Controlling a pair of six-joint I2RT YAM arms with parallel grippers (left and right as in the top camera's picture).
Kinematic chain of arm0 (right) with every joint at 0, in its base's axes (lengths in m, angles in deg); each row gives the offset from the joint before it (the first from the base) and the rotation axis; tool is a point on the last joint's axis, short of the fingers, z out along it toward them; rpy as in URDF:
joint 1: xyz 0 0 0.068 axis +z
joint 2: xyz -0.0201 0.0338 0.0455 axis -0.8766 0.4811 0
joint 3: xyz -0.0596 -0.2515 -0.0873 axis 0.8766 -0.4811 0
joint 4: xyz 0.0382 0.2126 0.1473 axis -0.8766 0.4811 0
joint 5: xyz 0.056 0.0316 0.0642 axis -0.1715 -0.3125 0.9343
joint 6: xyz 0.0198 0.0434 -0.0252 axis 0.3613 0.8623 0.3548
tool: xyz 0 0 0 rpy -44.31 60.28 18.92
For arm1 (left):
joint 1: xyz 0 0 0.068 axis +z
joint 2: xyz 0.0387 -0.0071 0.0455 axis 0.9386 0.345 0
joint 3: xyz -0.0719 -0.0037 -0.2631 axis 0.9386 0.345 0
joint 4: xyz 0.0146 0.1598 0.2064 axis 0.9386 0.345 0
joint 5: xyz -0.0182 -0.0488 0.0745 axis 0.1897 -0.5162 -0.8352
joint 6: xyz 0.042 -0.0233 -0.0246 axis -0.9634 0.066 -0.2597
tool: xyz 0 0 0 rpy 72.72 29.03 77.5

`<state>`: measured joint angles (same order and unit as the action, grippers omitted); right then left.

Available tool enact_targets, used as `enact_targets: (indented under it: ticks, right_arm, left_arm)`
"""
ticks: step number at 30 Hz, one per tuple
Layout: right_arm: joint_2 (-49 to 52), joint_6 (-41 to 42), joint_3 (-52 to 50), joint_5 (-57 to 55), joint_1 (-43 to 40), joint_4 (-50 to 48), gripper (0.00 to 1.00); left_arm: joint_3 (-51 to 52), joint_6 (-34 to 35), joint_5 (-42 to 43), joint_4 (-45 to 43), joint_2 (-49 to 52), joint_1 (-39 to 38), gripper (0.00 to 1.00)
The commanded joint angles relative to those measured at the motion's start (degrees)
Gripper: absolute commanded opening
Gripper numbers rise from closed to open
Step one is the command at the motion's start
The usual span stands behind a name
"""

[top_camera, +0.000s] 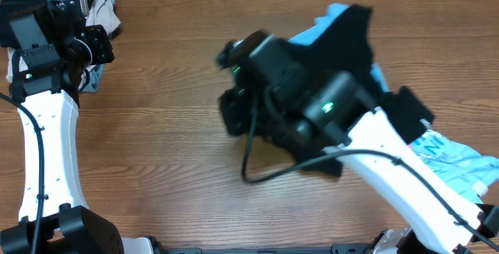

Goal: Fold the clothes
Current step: 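Grasp the black shirt with the right gripper and lift it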

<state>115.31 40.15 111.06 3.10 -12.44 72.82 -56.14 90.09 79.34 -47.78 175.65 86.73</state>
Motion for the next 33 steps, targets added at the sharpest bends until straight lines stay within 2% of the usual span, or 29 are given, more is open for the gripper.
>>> enact_targets:
  ticks: [1, 3, 9, 15, 22, 25, 29, 33]
  right_arm:
    - [-0.74, 0.48, 2.36, 2.71, 3.56, 1.01, 0.04]
    - [-2.01, 1.88, 2.58, 0.68, 3.54, 4.26, 0.04]
    - [-6.03, 12.70, 2.60, -17.22, -2.64, 15.78, 0.04]
    - [-6.91, 15.23, 2.58, -19.71, -14.29, 22.47, 0.04]
    - [-6.91, 14.56, 2.58, -22.05, -21.77, 23.08, 0.04]
    - [-6.91, 13.53, 2.58, -22.29, -23.12, 23.02, 0.04]
    - [-6.91, 13.53, 2.47, -22.91, -23.43, 22.84, 0.04]
    - [-6.91, 13.53, 2.47, -23.32, -23.43, 22.82, 0.04]
  left_arm:
    - [-1.42, 0.76, 0.13, 0.55, 0.20, -0.24, 0.07]
    - [-1.40, 0.76, 0.20, 1.53, 0.20, -0.74, 0.07]
    - [-0.39, 0.70, 3.89, 5.16, 1.05, -5.73, 0.08]
    - [-0.39, -1.62, 5.03, 4.37, 7.15, -16.22, 0.16]
    - [-0.87, -3.56, 5.01, -10.49, 20.06, -28.94, 0.51]
    - [-4.28, -4.28, 4.94, -11.87, 25.40, -32.00, 0.60]
    - [-14.34, -6.05, 3.04, -6.64, 34.14, -34.62, 0.62]
    - [-23.93, -6.80, 0.33, 0.46, 40.72, -35.04, 0.57]
